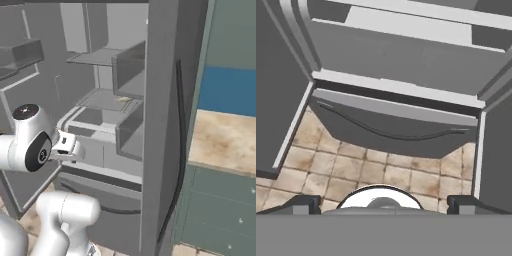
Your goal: Gather the carrot and onion from the fridge and place them on a tray on the dining counter. Then gather the chicken drumstick and fish from the fridge and place them on the other tray.
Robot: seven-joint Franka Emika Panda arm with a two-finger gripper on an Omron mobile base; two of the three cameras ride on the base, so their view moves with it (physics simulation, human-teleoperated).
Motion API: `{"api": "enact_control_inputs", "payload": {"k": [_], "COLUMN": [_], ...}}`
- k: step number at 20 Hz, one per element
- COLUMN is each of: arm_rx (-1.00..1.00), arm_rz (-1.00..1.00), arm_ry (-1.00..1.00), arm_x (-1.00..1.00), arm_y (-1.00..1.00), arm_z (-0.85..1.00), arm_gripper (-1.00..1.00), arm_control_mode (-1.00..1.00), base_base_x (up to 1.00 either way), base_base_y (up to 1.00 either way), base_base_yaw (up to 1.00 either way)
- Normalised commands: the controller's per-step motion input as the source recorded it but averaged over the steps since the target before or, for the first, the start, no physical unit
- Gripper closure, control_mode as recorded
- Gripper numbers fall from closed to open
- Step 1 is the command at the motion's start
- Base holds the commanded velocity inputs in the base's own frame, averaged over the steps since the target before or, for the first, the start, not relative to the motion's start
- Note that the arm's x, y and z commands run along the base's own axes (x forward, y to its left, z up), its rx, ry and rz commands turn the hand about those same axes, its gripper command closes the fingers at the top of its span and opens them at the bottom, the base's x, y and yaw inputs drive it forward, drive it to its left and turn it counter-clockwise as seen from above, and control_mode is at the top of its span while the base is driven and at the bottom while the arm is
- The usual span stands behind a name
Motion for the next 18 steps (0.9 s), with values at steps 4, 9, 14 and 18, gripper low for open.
{"api": "enact_control_inputs", "payload": {"k": [4,9,14,18], "arm_rx": [0.00,0.00,0.00,0.00], "arm_rz": [0.00,0.00,0.00,0.00], "arm_ry": [0.00,0.00,0.00,0.00], "arm_x": [0.00,0.00,0.00,0.00], "arm_y": [0.00,0.00,0.00,0.00], "arm_z": [0.00,0.00,0.00,0.00], "arm_gripper": [-1.00,-1.00,-1.00,-1.00], "arm_control_mode": [1.00,1.00,1.00,1.00], "base_base_x": [0.39,0.43,0.47,0.50], "base_base_y": [0.30,0.36,0.37,0.44], "base_base_yaw": [-0.35,-0.34,-0.31,-0.27]}}
